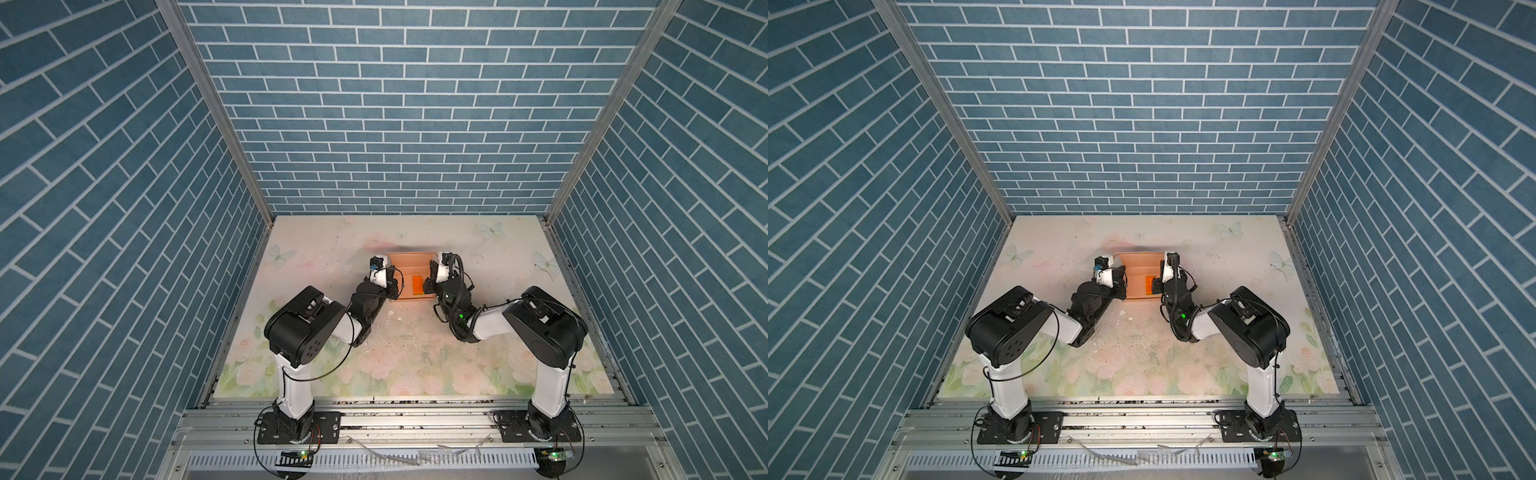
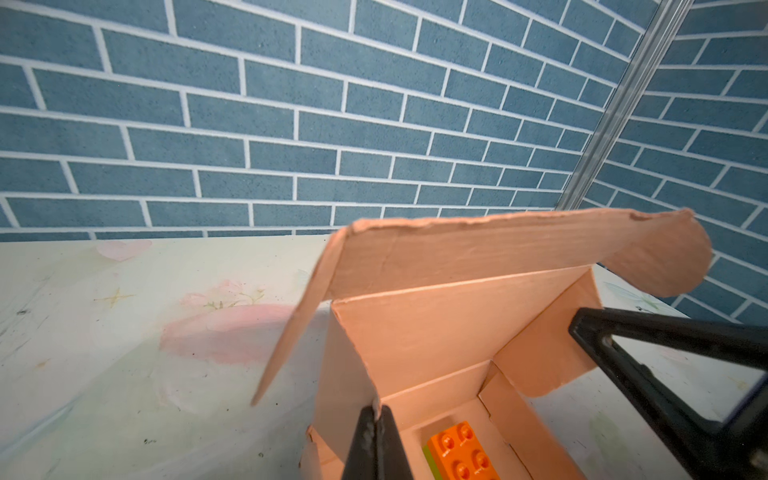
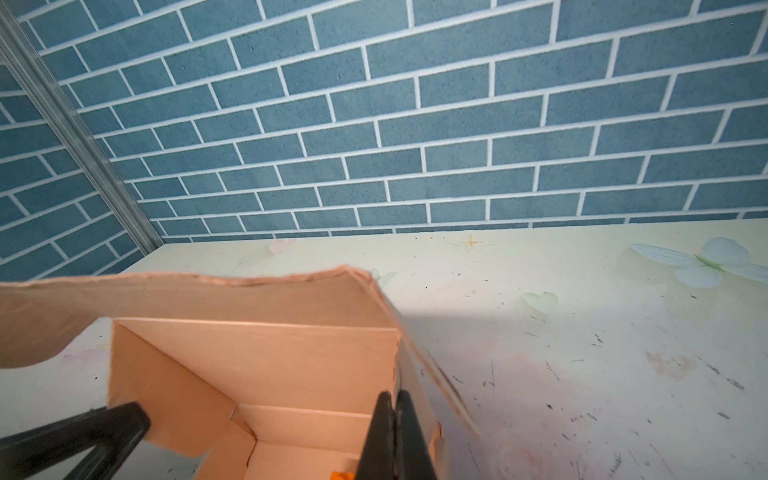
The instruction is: Fold the paper box
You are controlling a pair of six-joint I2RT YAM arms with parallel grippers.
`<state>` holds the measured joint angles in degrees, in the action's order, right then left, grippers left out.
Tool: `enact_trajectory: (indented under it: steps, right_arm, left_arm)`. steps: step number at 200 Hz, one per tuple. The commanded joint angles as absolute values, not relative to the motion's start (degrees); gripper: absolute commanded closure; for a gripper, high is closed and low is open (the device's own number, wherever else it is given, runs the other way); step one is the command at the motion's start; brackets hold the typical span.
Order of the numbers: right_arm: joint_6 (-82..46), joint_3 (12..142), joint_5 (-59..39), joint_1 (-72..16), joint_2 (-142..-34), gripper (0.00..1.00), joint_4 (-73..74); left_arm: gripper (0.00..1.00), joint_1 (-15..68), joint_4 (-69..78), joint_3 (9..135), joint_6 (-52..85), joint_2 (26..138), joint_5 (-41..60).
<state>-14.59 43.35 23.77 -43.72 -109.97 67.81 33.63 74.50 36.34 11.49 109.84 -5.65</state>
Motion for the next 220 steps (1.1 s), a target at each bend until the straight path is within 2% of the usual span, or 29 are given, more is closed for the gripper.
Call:
enact_trajectory:
  steps: [1, 89, 195, 220]
  right_arm:
    - [-13.9, 44.8, 18.1, -44.3, -111.4, 1.00, 72.4]
    - [-17.1, 40.1, 17.0, -44.3, -113.1, 1.00, 76.6]
    - [-17.2, 35.3, 16.8, -45.6, -115.1, 1.00, 80.2]
    - [-16.8, 34.8, 16.9, -46.0, -115.3, 1.00, 80.2]
  left_arm:
    - [1.00, 34.4, 76.3, 37.7, 10.9, 111.3, -0.5]
    - [1.00, 34.8, 70.7, 35.7, 16.5, 110.0, 3.0]
    - [1.00, 38.2, 76.0, 31.7, 14.5, 112.2, 2.5]
    - [0.97, 38.5, 76.1, 30.3, 14.1, 112.2, 2.7]
